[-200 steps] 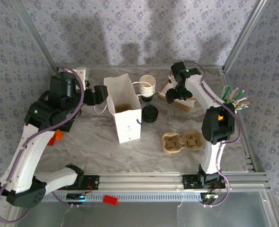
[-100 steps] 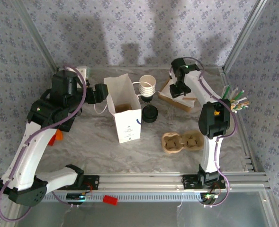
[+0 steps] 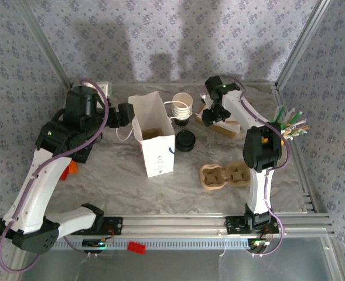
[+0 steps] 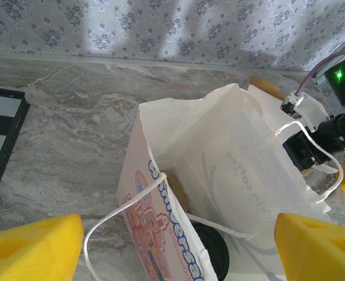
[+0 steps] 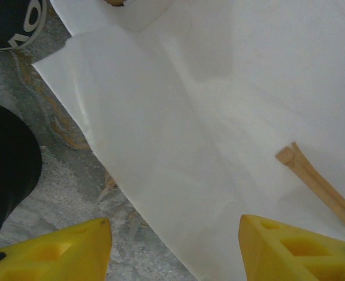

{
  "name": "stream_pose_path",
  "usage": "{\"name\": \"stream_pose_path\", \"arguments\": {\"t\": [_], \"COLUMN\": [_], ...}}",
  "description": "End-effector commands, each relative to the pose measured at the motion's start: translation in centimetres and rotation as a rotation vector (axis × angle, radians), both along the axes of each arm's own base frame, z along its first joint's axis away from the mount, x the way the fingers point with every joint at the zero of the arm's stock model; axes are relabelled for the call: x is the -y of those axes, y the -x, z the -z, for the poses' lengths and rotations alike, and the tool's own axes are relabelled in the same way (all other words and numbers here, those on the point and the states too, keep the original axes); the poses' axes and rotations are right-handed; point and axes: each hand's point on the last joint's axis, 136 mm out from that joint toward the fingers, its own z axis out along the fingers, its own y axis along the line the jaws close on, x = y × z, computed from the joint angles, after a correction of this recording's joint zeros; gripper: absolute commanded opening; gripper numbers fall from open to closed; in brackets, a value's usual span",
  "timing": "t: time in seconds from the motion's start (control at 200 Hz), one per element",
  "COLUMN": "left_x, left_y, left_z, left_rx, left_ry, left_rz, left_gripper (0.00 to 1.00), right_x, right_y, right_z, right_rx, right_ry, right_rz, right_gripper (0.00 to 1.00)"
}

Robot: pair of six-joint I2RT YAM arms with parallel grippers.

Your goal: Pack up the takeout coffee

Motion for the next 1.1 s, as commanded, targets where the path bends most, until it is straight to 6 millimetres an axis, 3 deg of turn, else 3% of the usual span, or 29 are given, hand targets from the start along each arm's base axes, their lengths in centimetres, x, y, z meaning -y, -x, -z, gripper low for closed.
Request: {"name": "stream_pose_path", "arguments": {"t": [0.0, 0.145, 0.345, 0.43, 0.5, 0.61, 0.71, 0.86, 1.094], "left_x": [0.0, 0.1, 0.3, 0.3, 0.4, 0.5, 0.5, 0.4, 0.2], "left_y": [-0.2, -0.3, -0.5, -0.6, -0.6, -0.7, -0.7, -0.6, 0.1], "left_z": [-0.4, -0.4, -0.4, -0.4, -0.4, -0.5, -0.8, -1.5, -2.9], "left_rx": [0.019, 0.016, 0.015, 0.014, 0.013, 0.012, 0.017, 0.027, 0.043], "left_ry": [0.008, 0.011, 0.015, 0.019, 0.018, 0.022, 0.029, 0.039, 0.057], "left_rz": [0.002, 0.001, 0.002, 0.002, 0.004, 0.004, 0.003, 0.003, 0.007], "left_gripper": [0.85, 0.85, 0.85, 0.85, 0.85, 0.85, 0.85, 0.85, 0.86], "right_x": [1.5, 2.0, 2.4, 2.4, 2.4, 2.2, 1.8, 2.1, 3.1], "right_y": [-0.4, -0.8, -1.0, -1.0, -1.1, -1.3, -1.9, -2.7, -2.1], "right_z": [0.4, 0.1, 0.1, 0.2, 0.4, 0.0, -2.2, -7.2, -14.5], "right_rx": [-0.012, -0.007, -0.007, -0.011, -0.011, -0.001, 0.053, 0.173, 0.326], "right_ry": [0.054, 0.045, 0.039, 0.043, 0.044, 0.030, -0.002, -0.063, -0.224], "right_rz": [0.020, 0.034, 0.043, 0.042, 0.039, 0.030, 0.029, 0.076, 0.172], "right_gripper": [0.57, 0.53, 0.39, 0.27, 0.24, 0.07, 0.00, 0.00, 0.00]}}
